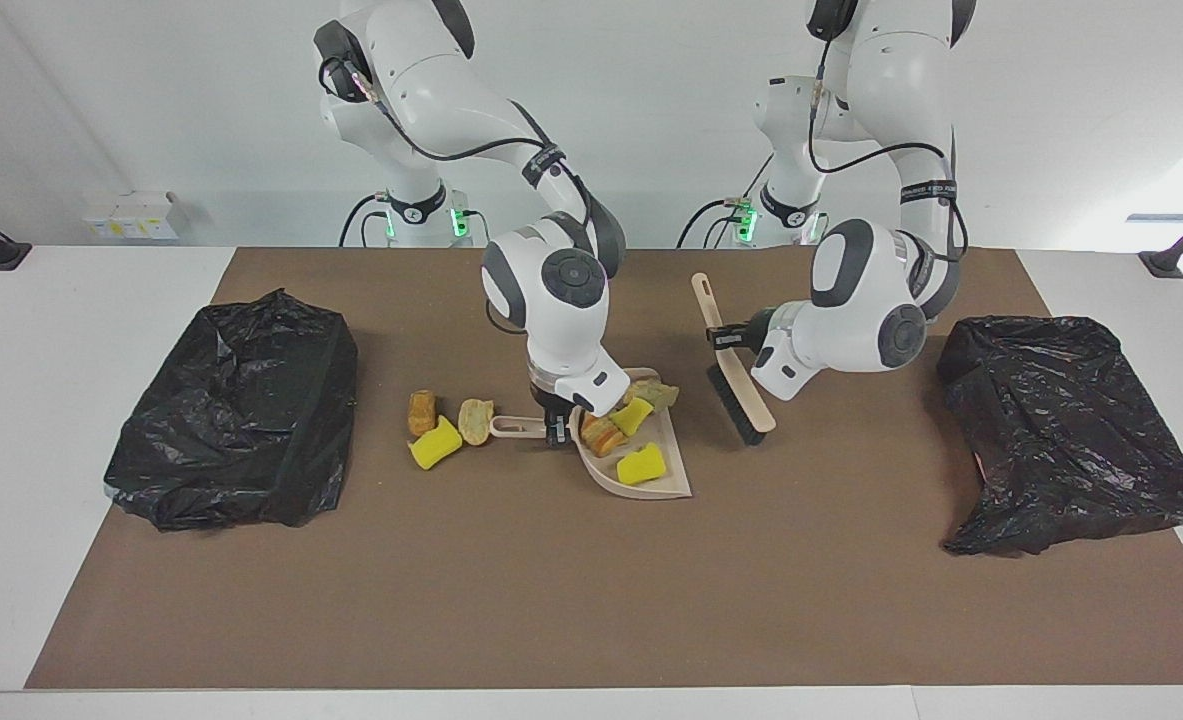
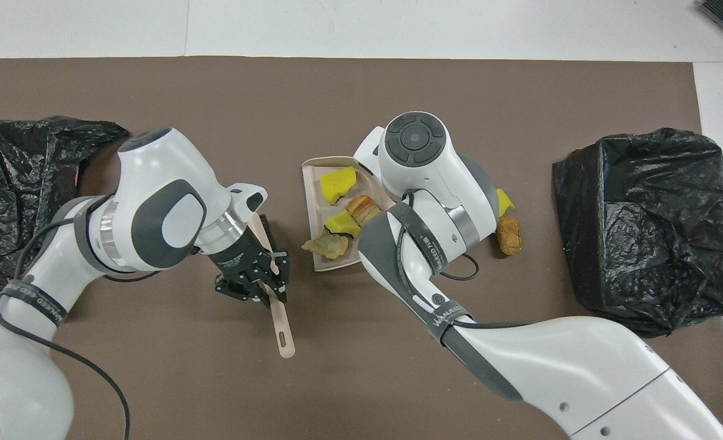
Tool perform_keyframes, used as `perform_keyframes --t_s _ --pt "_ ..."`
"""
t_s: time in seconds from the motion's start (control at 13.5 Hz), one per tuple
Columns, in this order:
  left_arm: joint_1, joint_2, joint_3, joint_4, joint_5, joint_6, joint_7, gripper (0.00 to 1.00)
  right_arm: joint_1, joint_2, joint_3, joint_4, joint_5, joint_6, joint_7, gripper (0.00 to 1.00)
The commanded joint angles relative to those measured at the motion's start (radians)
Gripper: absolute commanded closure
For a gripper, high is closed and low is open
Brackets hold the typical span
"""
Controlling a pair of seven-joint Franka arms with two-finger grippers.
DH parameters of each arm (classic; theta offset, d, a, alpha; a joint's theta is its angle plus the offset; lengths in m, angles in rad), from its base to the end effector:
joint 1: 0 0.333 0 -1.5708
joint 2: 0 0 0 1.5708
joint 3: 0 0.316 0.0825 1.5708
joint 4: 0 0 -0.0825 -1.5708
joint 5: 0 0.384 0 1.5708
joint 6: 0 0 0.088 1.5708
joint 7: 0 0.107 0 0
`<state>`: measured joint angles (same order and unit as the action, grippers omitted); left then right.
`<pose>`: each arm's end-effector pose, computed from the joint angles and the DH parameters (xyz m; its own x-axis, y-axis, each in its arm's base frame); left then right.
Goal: Sweep and dump trash in bin
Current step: 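Carry the loaded dustpan with the right gripper over the black bag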
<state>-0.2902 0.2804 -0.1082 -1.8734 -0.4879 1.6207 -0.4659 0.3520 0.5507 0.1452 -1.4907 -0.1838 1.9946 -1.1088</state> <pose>0.4994 -0.2593 0.3467 0.7547 0.1177 -0.6454 0.2710 -0.9518 0.1433 0.6267 0.3089 0.3508 -0.0939 0.9907 -0.0980 0.9955 0.0945 0.0014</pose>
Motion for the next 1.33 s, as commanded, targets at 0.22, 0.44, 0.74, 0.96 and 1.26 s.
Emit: perform_keyframes --t_s 0.22,0.44,0.74,0.96,1.26 --pt "-0.142 -0.061 0.007 -0.056 0.019 0.079 -0.036 1.0 -0.089 -0.076 0.011 -0.026 0.062 0.026 -0.089 1.0" --pt "-0.283 -0.101 0.008 -0.089 0.038 0.084 -0.207 1.0 -0.163 -0.121 0.011 -0.031 0.122 0.004 -0.17 1.0" --pt "-0.401 -0.151 0.007 -0.141 0.055 0.08 -0.223 1.0 -0.25 -0.185 0.011 -0.046 0.159 -0.036 -0.236 1.0" --pt "-0.449 -0.161 0.005 -0.168 0.055 0.08 -0.224 1.0 -0.345 -0.221 0.011 -0.048 0.198 -0.085 -0.347 1.0" --pt "-0.469 -0.148 0.004 -0.26 0.055 0.181 -0.227 1.0 -0.514 -0.251 0.011 -0.051 0.256 -0.12 -0.563 1.0"
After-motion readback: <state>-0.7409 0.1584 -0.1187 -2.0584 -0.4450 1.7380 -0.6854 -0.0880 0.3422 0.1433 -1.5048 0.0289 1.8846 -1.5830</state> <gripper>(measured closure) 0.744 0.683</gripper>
